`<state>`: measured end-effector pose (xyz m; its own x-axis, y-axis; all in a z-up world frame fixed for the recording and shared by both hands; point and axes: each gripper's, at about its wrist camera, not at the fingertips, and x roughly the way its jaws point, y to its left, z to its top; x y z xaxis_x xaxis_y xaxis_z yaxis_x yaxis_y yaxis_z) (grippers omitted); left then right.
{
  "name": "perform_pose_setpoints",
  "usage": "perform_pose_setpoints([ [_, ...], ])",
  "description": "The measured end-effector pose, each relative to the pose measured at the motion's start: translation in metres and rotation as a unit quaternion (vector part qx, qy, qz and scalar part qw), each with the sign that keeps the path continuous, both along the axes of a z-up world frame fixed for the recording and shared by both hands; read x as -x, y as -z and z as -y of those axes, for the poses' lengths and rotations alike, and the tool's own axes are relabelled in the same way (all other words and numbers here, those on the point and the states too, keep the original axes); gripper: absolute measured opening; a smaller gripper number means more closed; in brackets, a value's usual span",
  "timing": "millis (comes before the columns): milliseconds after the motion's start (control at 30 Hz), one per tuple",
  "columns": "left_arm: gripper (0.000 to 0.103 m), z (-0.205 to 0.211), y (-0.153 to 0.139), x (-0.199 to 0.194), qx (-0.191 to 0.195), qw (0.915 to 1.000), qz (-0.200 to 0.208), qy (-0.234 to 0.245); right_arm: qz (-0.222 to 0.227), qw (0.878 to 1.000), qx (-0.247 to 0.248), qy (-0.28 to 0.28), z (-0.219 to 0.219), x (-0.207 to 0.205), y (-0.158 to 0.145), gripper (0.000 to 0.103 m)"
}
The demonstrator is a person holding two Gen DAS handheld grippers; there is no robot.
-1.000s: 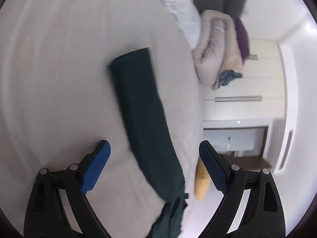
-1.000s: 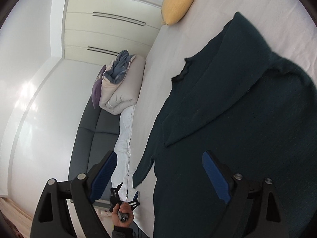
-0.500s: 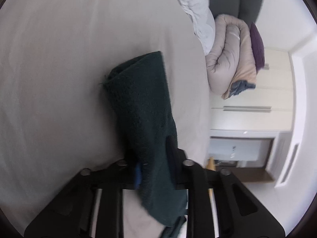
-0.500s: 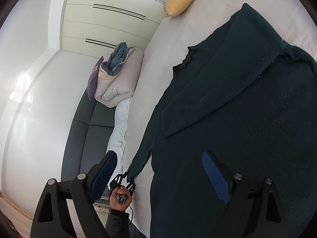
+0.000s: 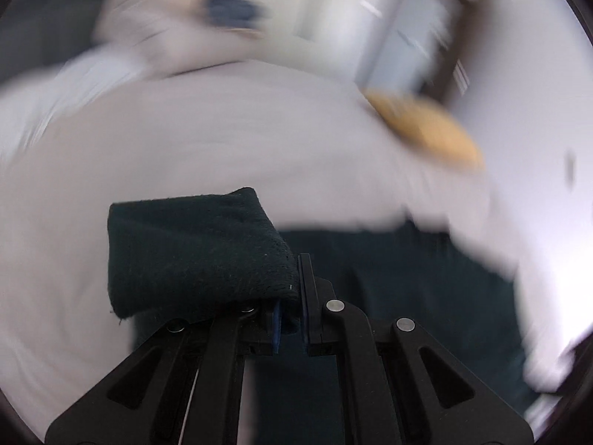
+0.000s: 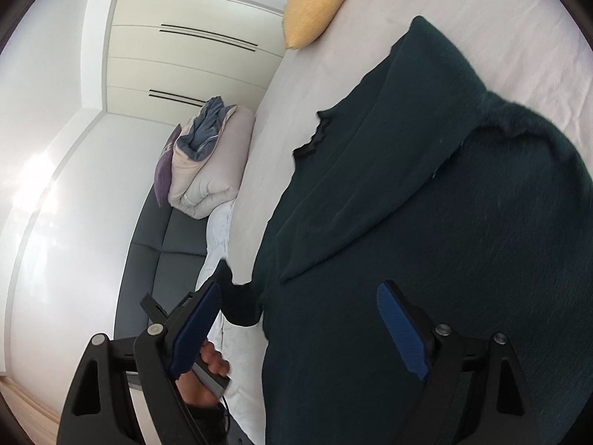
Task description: Fold small clothes
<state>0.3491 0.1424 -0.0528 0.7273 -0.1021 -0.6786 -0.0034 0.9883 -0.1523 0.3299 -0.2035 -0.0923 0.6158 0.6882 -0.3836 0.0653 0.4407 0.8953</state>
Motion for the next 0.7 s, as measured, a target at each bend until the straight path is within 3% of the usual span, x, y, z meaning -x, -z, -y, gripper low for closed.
perform_pose_setpoints([
  [100, 0.006, 0.076, 0.044, 0.01, -0.108, 0.9921, -0.028, 0.058, -0.013, 1.0, 0.011, -0.013, -0.002, -0.017, 0.003, 0.088],
  [167, 0.006, 0.102, 0.067, 0.03, -0.151, 0.9854, -0.032, 0.07, -0.019, 0.999, 0.019, -0.031, -0.009, -0.032, 0.004, 0.088],
  [267, 0.006, 0.111, 0.087, 0.04, -0.219, 0.9728, -0.013, 0.075, -0.02, 0.997, 0.021, -0.065, -0.028, -0.061, 0.003, 0.088],
  [333, 0.006, 0.124, 0.093, 0.045, -0.281, 0.9556, 0.006, 0.087, -0.023, 0.996, 0.028, -0.081, -0.044, -0.077, 0.003, 0.088],
  [433, 0.006, 0.127, 0.1, 0.037, -0.322, 0.9417, 0.013, 0.098, -0.026, 0.993, 0.038, -0.11, -0.071, -0.101, 0.002, 0.088],
  [500, 0.006, 0.116, 0.098, 0.034, -0.281, 0.9555, 0.003, 0.089, -0.021, 0.99, 0.052, -0.129, -0.088, -0.113, -0.005, 0.088],
  [533, 0.006, 0.103, 0.094, 0.029, -0.243, 0.9671, -0.007, 0.076, -0.019, 0.99, 0.056, -0.129, -0.092, -0.116, -0.007, 0.087],
  [567, 0.006, 0.081, 0.086, 0.025, -0.182, 0.9818, -0.011, 0.053, -0.015, 0.99, 0.057, -0.129, -0.093, -0.116, -0.01, 0.087],
  [600, 0.006, 0.072, 0.08, 0.028, -0.14, 0.9892, -0.011, 0.043, -0.009, 0.99, 0.054, -0.128, -0.092, -0.115, -0.013, 0.087],
  [633, 0.006, 0.049, 0.074, 0.024, -0.072, 0.997, -0.019, 0.019, -0.006, 0.991, 0.052, -0.124, -0.089, -0.113, -0.015, 0.087],
  [700, 0.006, 0.02, 0.066, 0.018, -0.003, 0.9994, -0.021, -0.027, -0.003, 0.993, 0.046, -0.107, -0.076, -0.107, -0.015, 0.087],
])
